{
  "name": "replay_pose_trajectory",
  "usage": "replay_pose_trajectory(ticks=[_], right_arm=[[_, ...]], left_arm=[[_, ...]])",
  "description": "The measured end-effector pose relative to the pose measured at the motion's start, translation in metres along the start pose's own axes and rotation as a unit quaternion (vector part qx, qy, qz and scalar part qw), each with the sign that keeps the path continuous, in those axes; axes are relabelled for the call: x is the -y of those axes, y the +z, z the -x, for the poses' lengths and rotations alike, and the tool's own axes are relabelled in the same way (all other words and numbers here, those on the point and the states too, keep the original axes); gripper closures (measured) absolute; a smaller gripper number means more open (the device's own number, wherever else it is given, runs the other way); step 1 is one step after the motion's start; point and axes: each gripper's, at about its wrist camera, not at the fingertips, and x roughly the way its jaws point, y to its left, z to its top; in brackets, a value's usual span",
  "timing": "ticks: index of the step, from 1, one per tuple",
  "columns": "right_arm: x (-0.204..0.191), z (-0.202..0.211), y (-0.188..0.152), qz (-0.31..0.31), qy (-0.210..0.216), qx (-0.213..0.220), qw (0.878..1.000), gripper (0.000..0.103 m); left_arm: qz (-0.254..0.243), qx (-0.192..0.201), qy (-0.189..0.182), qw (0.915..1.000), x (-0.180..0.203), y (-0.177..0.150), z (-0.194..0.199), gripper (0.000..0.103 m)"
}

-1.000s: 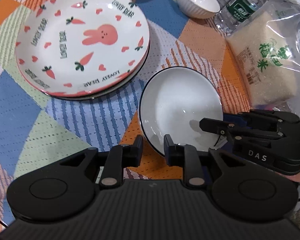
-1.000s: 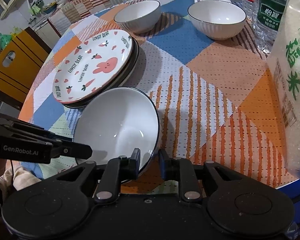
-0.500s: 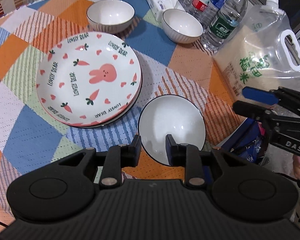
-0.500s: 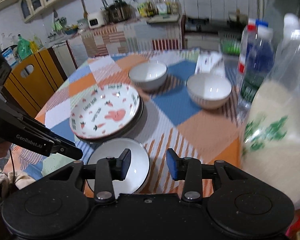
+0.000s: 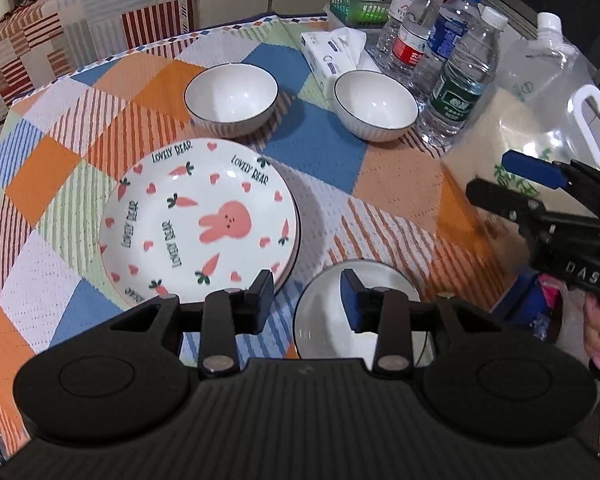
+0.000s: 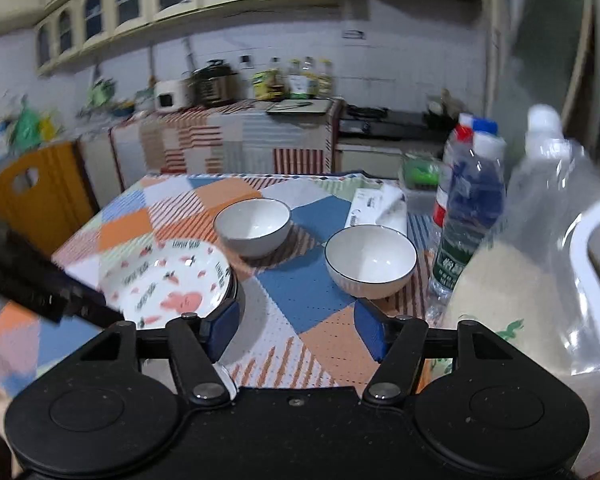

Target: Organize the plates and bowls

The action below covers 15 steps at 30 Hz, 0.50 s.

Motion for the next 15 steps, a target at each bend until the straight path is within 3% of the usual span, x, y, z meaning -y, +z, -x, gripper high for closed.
replay_pose_trajectory(ticks=[7,15], right_arm=[[0.004,-0.026,0.003,-0.005,0.018,0.025,1.0,0.03],[0.008,-0.071,-0.005,-0.011,0.025,-0.008,1.0,0.03]], left_arm=[[0.002,-0.001,0.02,0.9998,-0.002,0.018,-0.02,0.062],[0.018,0.006,0.021,0.9996,-0.016,0.041,-0.043,0.062]])
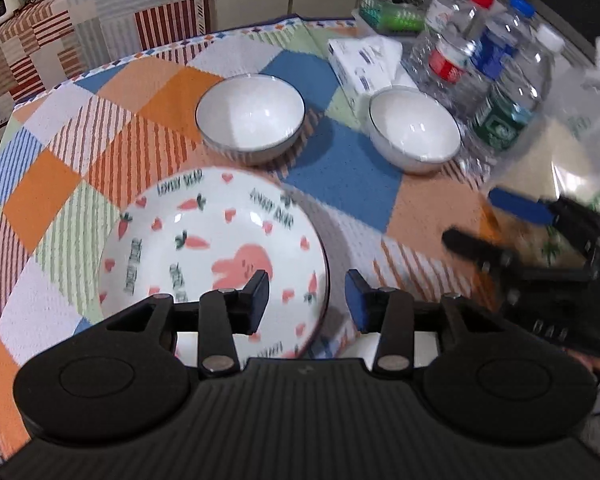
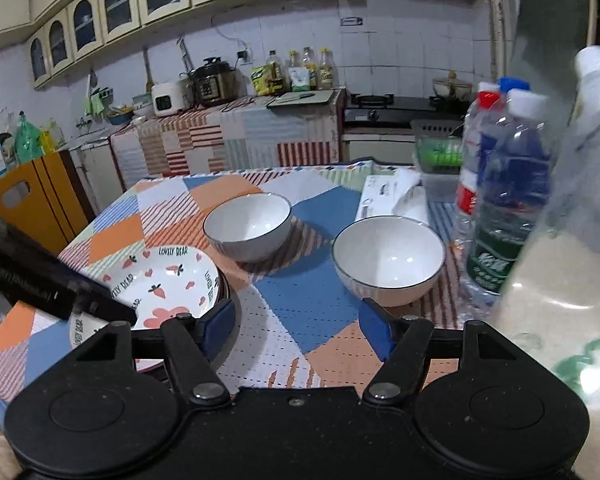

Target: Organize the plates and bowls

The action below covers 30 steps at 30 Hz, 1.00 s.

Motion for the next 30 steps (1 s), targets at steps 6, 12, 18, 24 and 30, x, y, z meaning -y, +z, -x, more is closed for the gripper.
replay_pose_trajectory(ticks=[6,12,18,24,30], right_arm=[[0.007,-0.031,-0.006,-0.017,0.02,-0.001,1.0,0.029],[0.015,-0.071,-0.016,-0.035,-0.007,-0.034,0.999,0.028],[0.017,-0.098,-0.023,-0.034,-0.04,-0.039,0.998,0.027],[0.015,-0.11,-0.025,-0.026,-0.071,-0.019,0.997,0.026],[0.021,-0.129,-0.025,-0.037,-0.095,-0.018,0.995,0.026]], left_arm=[[0.035,0.008,-0.028,0.999,-0.009,0.029,-0.025,0.054],[0.04,0.038,-0.043,0.9975,0.001,0.051,-0.05,0.051],[0.029,0.082,-0.043,0.9953,0.03,0.062,-0.09,0.049],[0.06,0.076,-0.077,0.9923,0.033,0.079,-0.122,0.049],[0.118,0.054,-0.111,0.9853,0.026,0.092,-0.15,0.053]])
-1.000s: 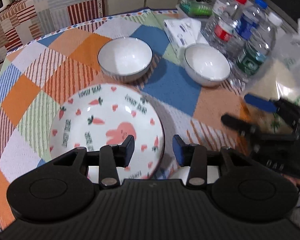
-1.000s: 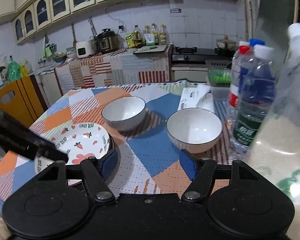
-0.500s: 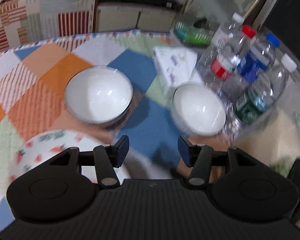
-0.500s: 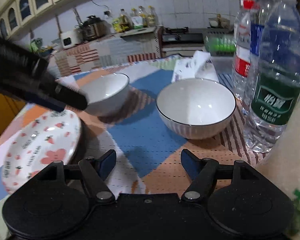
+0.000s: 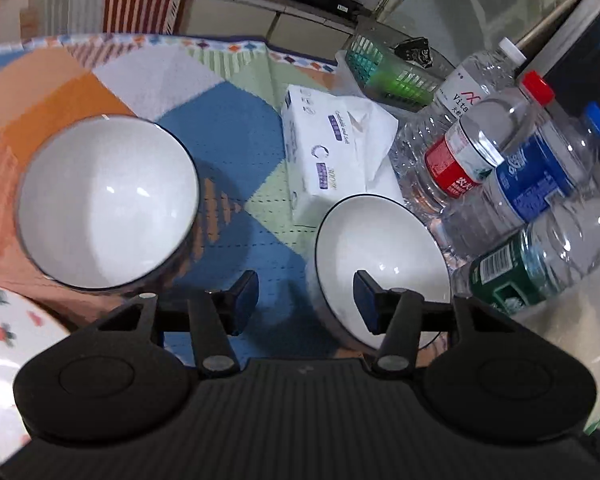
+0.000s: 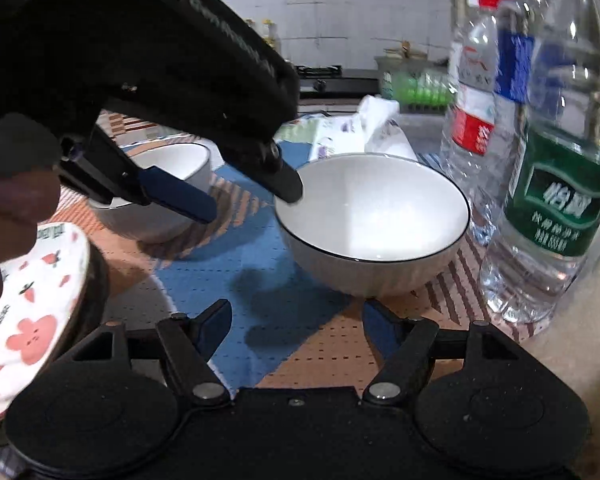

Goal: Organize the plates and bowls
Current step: 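Close both grippers on the rim of the two nested bowls, then lift the nested bowls with both grippers and carry them over the third bowl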

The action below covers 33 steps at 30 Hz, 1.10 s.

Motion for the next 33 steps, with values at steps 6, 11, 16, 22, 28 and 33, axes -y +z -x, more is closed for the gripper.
replay_pose_trajectory(ticks=[6,11,16,22,28,33], right_arm=[[0.009,-0.012,0.003,-0.022,-0.048,0.005,0.999,0.011],[0.008,-0.021,0.005,0.005,-0.045,-0.001,0.999,0.007],[0.011,-0.024,0.009,-0.001,-0.048,0.002,0.999,0.006],[0.013,-0.025,0.009,0.004,-0.055,0.001,0.998,0.006],[0.007,-0.003,0.007,0.03,-0.04,0.02,0.999,0.006],[0.0,0.027,0.009,0.037,-0.032,0.051,0.998,0.006]], left_arm=[[-0.006,-0.016,0.015,0.9997,0.003,-0.002,-0.023,0.066],[-0.008,-0.009,0.004,0.9999,0.001,-0.003,-0.026,0.08],[-0.026,0.0,-0.01,0.9996,0.007,-0.007,-0.018,0.092],[-0.03,-0.019,0.0,0.9994,0.006,-0.008,-0.007,0.092],[-0.016,-0.016,-0.017,0.9996,0.0,-0.016,0.021,0.092],[-0.018,-0.007,-0.025,0.9995,0.005,-0.023,0.056,0.092]])
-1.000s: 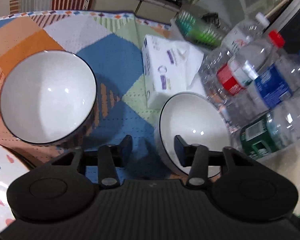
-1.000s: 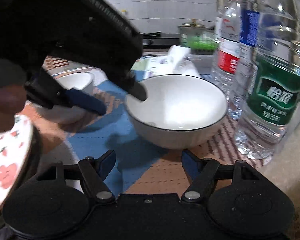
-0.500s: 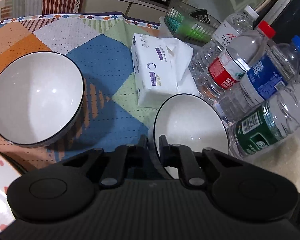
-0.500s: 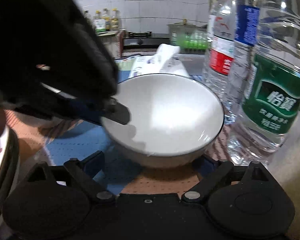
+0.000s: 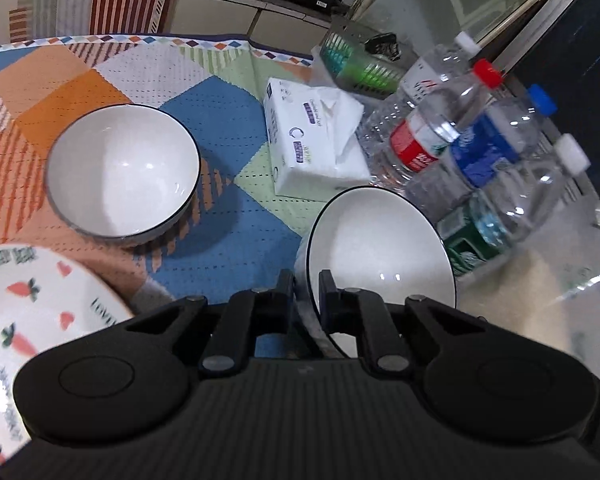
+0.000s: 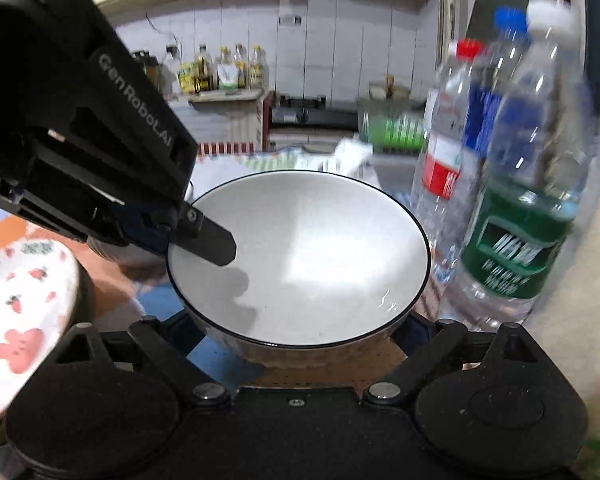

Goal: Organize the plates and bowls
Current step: 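Lift the nested bowls with both grippers and carry them over the third bowl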

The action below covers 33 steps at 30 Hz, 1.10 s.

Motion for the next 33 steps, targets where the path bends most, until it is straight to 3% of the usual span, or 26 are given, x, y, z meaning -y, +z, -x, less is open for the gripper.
replay_pose_trajectory(ticks=[8,19,24,33], right_arm=[[-0.007,0.057,0.006,0.022,0.057,0.01,0.998,0.006],[-0.02,0.137,-0.004,0.034,0.137,0.023,0.99,0.006],[-0.029,0.156,-0.011,0.057,0.154,0.023,0.986,0.006],[-0.041,0.165,-0.03,0.042,0.185,0.003,0.982,0.006]], left_arm=[[-0.033,0.003,0.006,0.9994,0.012,-0.015,0.061,0.092],[-0.04,-0.037,0.005,0.9985,0.012,-0.057,0.125,0.092],[-0.029,-0.045,0.007,0.9985,0.003,-0.075,0.14,0.092],[-0.043,-0.072,0.027,0.9961,-0.01,-0.103,0.151,0.091]])
